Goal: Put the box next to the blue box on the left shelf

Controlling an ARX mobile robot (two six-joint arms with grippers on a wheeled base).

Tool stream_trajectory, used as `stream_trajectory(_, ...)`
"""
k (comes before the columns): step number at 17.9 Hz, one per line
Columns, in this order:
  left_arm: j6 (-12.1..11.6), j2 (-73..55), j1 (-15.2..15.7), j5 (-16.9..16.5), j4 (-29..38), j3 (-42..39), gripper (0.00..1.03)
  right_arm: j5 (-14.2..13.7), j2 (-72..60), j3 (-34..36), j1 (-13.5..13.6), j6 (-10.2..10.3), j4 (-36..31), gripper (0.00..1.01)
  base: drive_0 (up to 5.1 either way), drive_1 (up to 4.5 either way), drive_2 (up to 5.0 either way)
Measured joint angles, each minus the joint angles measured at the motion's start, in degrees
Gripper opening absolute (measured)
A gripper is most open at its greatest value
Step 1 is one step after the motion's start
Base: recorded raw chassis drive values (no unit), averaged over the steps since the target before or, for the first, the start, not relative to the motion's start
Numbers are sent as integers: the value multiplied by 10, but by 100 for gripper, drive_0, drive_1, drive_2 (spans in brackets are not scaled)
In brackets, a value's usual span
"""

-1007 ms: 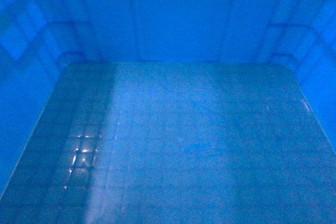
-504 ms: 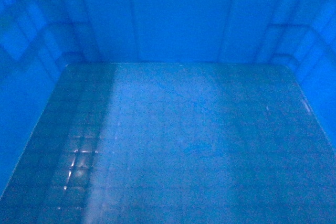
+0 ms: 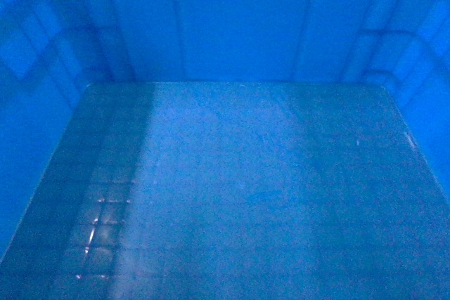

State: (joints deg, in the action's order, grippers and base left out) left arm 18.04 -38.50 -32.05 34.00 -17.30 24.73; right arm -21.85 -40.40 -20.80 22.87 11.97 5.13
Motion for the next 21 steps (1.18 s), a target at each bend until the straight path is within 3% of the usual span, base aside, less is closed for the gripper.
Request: stream_trajectory(21,0,-3,0,-1,2,0,9,0,-2,0,0,0,0,10,-4,417,-425)
